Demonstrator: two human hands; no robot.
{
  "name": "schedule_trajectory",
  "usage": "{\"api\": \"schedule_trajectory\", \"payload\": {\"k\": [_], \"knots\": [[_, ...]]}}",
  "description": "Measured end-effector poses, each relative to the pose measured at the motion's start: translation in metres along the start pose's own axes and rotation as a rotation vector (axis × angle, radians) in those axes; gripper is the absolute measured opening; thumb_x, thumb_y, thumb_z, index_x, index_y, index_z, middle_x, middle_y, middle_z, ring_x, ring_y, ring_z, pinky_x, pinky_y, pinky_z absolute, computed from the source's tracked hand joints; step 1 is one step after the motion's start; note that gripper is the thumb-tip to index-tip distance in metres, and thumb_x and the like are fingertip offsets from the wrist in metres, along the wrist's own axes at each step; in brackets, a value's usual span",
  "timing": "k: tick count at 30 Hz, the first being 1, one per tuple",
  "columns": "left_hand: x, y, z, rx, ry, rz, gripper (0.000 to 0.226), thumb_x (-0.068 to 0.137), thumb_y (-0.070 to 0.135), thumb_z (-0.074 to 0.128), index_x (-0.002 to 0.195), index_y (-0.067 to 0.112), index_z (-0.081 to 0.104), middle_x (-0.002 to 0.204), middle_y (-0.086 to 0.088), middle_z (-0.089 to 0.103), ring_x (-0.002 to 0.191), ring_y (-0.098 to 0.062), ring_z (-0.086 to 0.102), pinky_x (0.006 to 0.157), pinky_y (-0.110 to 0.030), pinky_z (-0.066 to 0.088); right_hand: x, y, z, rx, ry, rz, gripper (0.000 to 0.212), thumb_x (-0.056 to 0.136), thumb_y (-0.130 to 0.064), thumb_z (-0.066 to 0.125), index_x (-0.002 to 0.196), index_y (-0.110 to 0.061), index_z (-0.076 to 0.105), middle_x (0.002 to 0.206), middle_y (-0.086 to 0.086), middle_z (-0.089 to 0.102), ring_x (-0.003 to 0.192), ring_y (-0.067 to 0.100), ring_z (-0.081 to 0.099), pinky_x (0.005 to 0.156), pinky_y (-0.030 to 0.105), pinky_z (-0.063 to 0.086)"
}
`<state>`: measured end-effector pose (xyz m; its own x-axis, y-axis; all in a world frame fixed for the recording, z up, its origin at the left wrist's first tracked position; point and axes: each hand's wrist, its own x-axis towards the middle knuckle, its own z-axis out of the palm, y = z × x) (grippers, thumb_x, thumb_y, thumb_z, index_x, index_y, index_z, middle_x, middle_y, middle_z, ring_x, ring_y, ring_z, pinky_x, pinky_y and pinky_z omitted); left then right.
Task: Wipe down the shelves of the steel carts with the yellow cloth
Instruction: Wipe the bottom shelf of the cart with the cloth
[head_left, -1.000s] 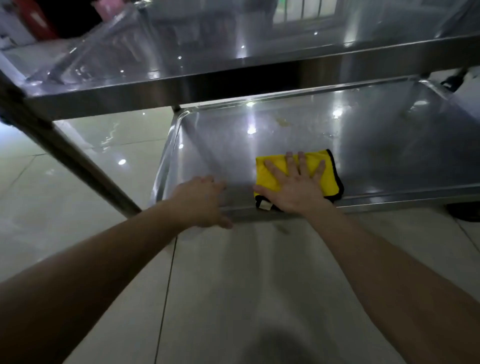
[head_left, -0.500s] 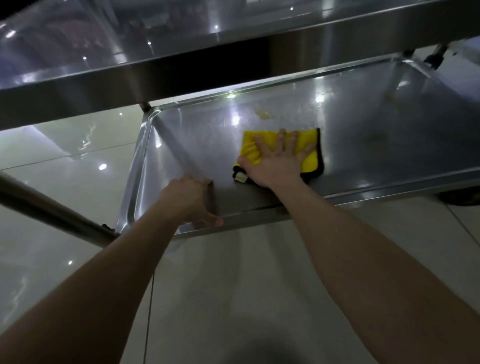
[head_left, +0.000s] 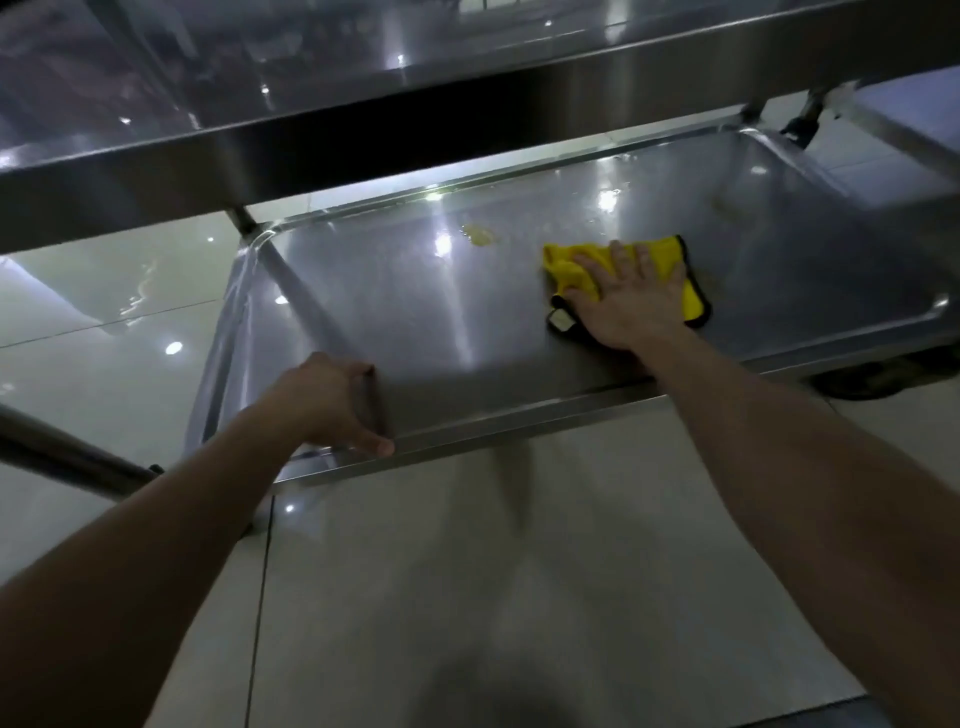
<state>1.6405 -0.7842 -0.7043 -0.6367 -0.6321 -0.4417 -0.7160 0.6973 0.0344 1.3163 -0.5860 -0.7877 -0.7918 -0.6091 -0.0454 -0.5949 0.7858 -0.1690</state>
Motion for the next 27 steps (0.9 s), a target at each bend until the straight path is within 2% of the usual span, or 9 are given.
{"api": "schedule_trajectory", "payload": {"k": [3,6,8,12,15,18,20,25,27], "knots": [[0.006,-0.008,0.008,0.017,0.033,0.003,0.138,0.043,0.082,0.094,0.163,0.042,0.038,0.145,-0.011,0.048,0.129,-0.037,0.057,0.104,-0.043,0.052,0.001,0.031,-0.005,-0.025,-0.040,0.079,0.080,0.095,-0.087,0.012,0.167,-0.054,0.007,0.181,-0.002,-0.001,0.166,0.032,-0.005,0.122,0.077,-0.005],[0.009,-0.013,0.012,0.007,0.032,0.015,0.131,0.045,0.082,0.094,0.159,0.044,0.041,0.142,-0.009,0.049,0.124,-0.035,0.058,0.100,-0.042,0.053,-0.004,-0.008,0.002,0.002,-0.022,0.102,0.081,0.095,-0.084,0.016,0.169,-0.050,0.010,0.181,0.006,-0.002,0.165,0.042,-0.006,0.117,0.083,-0.007],[0.009,-0.013,0.010,-0.007,0.035,0.019,0.128,0.048,0.076,0.096,0.159,0.042,0.042,0.142,-0.009,0.050,0.123,-0.034,0.059,0.103,-0.044,0.054,-0.011,-0.054,0.008,0.014,-0.017,0.014,0.080,0.097,-0.083,0.018,0.169,-0.048,0.012,0.181,0.010,-0.003,0.164,0.046,-0.008,0.115,0.084,-0.011],[0.003,-0.005,0.003,0.009,0.027,0.009,0.128,0.053,0.067,0.101,0.163,0.035,0.042,0.142,-0.015,0.050,0.128,-0.037,0.058,0.105,-0.042,0.053,-0.043,-0.163,0.029,-0.033,-0.065,-0.308,0.077,0.098,-0.081,0.019,0.168,-0.050,0.015,0.181,0.009,-0.003,0.164,0.044,-0.010,0.113,0.083,-0.013],[0.001,0.001,-0.001,-0.033,0.012,0.007,0.124,0.051,0.056,0.106,0.159,0.033,0.050,0.134,-0.015,0.059,0.122,-0.036,0.064,0.103,-0.044,0.056,-0.063,-0.195,0.042,-0.010,-0.057,-0.465,0.069,0.102,-0.076,0.024,0.166,-0.053,0.022,0.181,0.004,0.005,0.165,0.039,-0.004,0.116,0.080,-0.013],[0.000,0.001,-0.003,-0.035,0.010,-0.003,0.125,0.051,0.056,0.106,0.160,0.030,0.049,0.140,-0.014,0.059,0.126,-0.034,0.063,0.107,-0.043,0.054,-0.055,-0.166,0.038,0.023,-0.039,-0.505,0.064,0.103,-0.070,0.028,0.165,-0.056,0.021,0.181,-0.006,0.009,0.167,0.027,0.000,0.124,0.071,-0.010],[0.001,-0.001,-0.002,-0.047,-0.002,-0.003,0.130,0.050,0.057,0.106,0.162,0.029,0.047,0.143,-0.014,0.058,0.126,-0.034,0.063,0.107,-0.043,0.054,-0.042,-0.120,0.032,0.013,-0.009,-0.454,0.064,0.103,-0.070,0.028,0.165,-0.056,0.019,0.180,-0.009,0.011,0.166,0.023,0.004,0.127,0.067,-0.005],[0.005,-0.008,0.000,-0.069,-0.014,0.025,0.136,0.049,0.063,0.104,0.165,0.029,0.042,0.145,-0.009,0.057,0.115,-0.030,0.068,0.104,-0.045,0.057,-0.011,0.055,-0.002,0.020,0.031,-0.099,0.066,0.102,-0.075,0.023,0.164,-0.059,0.012,0.180,-0.010,0.009,0.166,0.022,0.003,0.129,0.066,-0.001],[0.005,-0.010,0.003,-0.051,-0.004,0.035,0.137,0.051,0.070,0.100,0.167,0.032,0.037,0.149,-0.009,0.053,0.119,-0.030,0.066,0.106,-0.046,0.056,-0.008,0.089,-0.011,0.032,0.002,0.033,0.070,0.098,-0.079,0.019,0.164,-0.059,0.011,0.180,-0.010,0.006,0.167,0.022,0.000,0.128,0.069,-0.002]]}}
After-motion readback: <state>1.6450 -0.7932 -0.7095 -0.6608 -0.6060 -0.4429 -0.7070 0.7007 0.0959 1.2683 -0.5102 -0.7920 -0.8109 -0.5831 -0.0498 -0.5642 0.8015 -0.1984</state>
